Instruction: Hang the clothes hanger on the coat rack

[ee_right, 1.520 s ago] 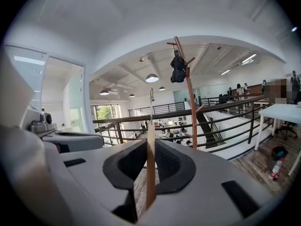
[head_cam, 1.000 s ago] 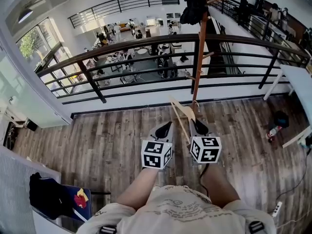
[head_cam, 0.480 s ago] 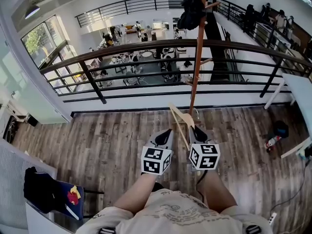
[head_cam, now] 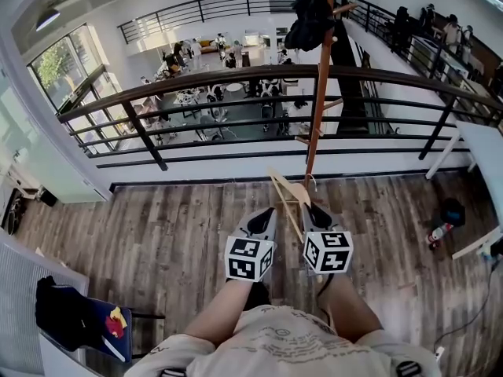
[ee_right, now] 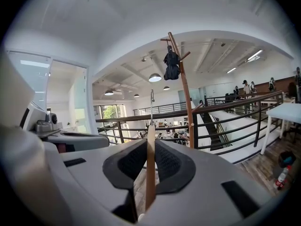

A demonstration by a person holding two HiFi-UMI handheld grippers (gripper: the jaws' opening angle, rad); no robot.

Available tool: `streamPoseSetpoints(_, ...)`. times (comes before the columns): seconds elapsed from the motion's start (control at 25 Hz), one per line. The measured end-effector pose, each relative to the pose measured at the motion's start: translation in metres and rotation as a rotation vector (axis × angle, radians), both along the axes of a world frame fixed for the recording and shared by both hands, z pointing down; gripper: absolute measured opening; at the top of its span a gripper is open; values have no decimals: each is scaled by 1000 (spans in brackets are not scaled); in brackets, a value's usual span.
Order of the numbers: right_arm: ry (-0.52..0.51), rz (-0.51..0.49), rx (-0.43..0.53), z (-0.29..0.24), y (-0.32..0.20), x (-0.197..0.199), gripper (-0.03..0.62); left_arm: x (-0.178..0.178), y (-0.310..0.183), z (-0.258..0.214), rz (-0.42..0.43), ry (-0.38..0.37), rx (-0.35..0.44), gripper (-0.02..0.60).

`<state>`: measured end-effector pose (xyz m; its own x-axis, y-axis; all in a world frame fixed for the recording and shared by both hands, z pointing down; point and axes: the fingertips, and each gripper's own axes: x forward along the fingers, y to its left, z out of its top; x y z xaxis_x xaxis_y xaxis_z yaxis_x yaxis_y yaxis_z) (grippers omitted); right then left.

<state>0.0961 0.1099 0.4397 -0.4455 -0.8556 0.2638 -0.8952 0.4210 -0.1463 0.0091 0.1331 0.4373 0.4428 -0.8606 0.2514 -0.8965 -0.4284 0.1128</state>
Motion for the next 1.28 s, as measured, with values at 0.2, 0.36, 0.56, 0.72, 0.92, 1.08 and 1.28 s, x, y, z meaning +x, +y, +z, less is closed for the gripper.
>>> streamPoseSetpoints(0.2,3,-7,-9,4,-33,-9,48,-8,-37,2,0,11,1,5)
streamPoseSetpoints(0.36,9,1,-6,6,-65,-12,48,-10,-71,7,14,14,-6,5)
streamPoseSetpoints(0.56,6,15,-13,12,-108,-16,48,-11,-114,9,40,11,-8,5)
streamPoseSetpoints(0.72,16,28,-15,13,-140,-26,48,-20,-147,11,56,11,-17,5)
streamPoseSetpoints(0.92,17,33,-27,13,-180,-44,48,-33,-191,8,79,19,-19,5)
streamPoseSetpoints(1.08,20,44,-39,15,-209,-62,48,-50,-224,7,98,28,-20,5)
streamPoseSetpoints(1.28,27,64,-44,19,-244,-82,48,-70,-260,8,126,37,-16,5)
